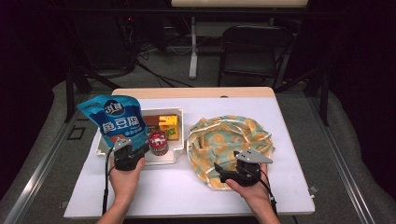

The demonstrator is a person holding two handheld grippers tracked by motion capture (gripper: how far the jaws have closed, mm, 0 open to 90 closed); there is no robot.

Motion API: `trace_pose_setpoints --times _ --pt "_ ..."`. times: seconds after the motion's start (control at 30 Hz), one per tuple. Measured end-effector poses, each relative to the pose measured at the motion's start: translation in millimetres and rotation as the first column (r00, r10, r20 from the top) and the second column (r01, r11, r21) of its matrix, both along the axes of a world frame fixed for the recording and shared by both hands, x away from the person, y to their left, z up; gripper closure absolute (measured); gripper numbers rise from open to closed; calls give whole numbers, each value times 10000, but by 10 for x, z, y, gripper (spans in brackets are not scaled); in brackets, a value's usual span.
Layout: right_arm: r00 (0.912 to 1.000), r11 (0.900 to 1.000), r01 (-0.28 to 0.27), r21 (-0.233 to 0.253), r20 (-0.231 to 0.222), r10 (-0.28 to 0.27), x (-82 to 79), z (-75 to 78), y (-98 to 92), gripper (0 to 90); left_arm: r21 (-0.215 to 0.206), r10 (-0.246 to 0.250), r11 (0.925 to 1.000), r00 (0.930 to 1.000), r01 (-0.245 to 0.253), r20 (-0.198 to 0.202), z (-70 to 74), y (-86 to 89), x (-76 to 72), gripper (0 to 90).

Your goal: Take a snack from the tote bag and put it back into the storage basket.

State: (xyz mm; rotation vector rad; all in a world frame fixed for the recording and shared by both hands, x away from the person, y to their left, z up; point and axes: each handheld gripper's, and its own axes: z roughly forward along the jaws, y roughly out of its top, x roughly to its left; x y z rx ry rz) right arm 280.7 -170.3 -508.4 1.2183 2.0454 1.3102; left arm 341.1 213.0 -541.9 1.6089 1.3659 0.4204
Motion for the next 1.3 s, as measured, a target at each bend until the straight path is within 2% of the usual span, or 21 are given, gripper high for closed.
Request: trace_pose_setpoints --times 0.07,0.23,0.3,0.37,0.7,1.03,1.3 --pt "10000 10000 13 -14 -20 -13 1 -1 -2 144 32 183 9998 9998 -183 -3 4 32 20 900" --pt "10000 10000 5 -17 -30 -5 2 0 -18 144 -294 717 9970 9974 -716 26 21 152 76 900" --pt "10000 10000 -4 -48 -21 4 6 -4 -20 144 -182 814 9965 9967 -812 65 23 157 122 900" --pt "10000 10000 20 -39 -20 -20 9 -13 -10 144 -269 894 9956 9960 -893 18 26 152 174 900" --pt "10000 9998 -58 -164 -36 58 -1 -25 11 144 -113 619 9980 9981 -618 67 43 8 288 900" --pt "10000 9999 -94 -130 -6 94 -4 -27 23 144 -113 192 9998 9998 -191 59 30 -201 302 900" --pt "9999 9999 -1 -137 162 4 -19 -15 20 144 -179 119 9998 9999 -118 27 30 -310 343 900"
